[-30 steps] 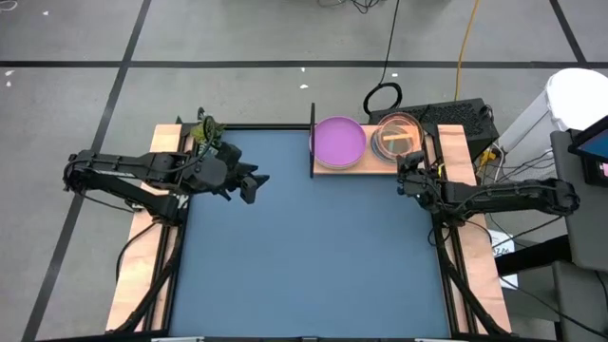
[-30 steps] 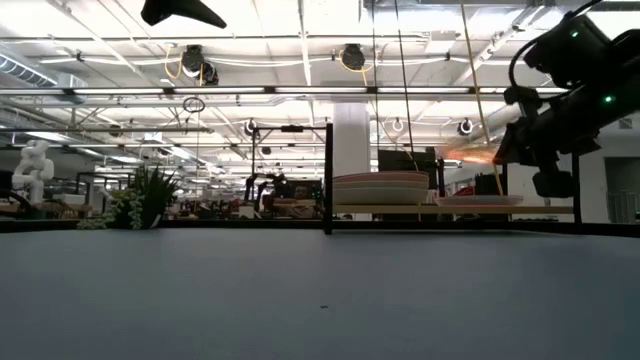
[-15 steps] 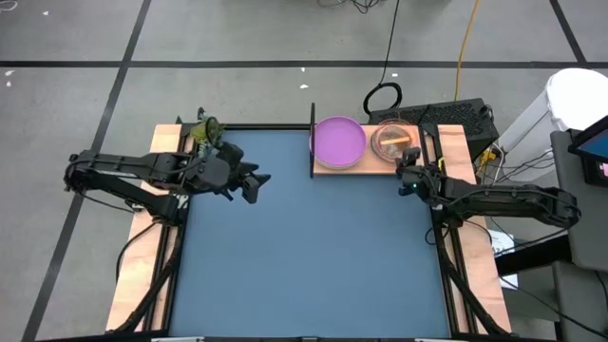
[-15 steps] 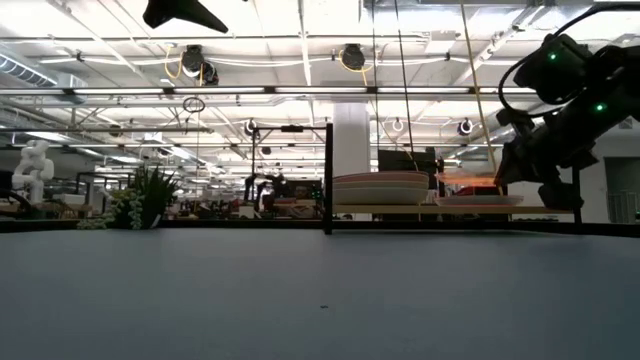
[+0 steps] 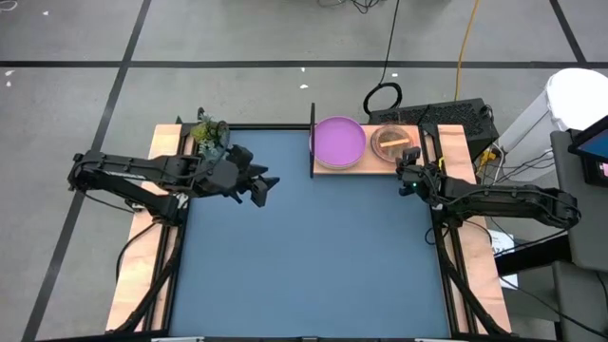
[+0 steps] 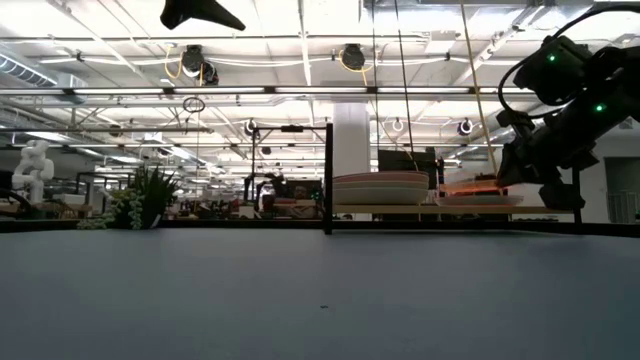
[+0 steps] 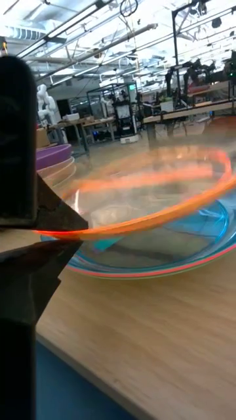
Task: Place and stack plates onto a shelf
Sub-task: Stack the light orange plate on top of the blue plate on the shelf, then return to Home Position
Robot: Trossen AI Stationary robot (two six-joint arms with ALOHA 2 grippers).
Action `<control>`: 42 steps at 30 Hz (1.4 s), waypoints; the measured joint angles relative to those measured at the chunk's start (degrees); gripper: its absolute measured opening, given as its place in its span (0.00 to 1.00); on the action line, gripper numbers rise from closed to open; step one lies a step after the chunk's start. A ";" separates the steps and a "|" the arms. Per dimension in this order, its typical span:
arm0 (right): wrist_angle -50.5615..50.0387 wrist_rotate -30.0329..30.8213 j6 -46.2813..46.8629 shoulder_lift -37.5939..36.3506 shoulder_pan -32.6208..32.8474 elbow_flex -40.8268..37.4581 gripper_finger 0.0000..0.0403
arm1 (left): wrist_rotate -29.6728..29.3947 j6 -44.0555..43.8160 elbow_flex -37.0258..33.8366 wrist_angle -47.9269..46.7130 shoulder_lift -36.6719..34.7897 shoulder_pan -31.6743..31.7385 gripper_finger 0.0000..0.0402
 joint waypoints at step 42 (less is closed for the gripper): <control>21.46 -5.76 -28.50 -5.72 9.35 0.04 0.31 | 0.96 16.90 0.02 0.43 -0.13 -0.22 0.69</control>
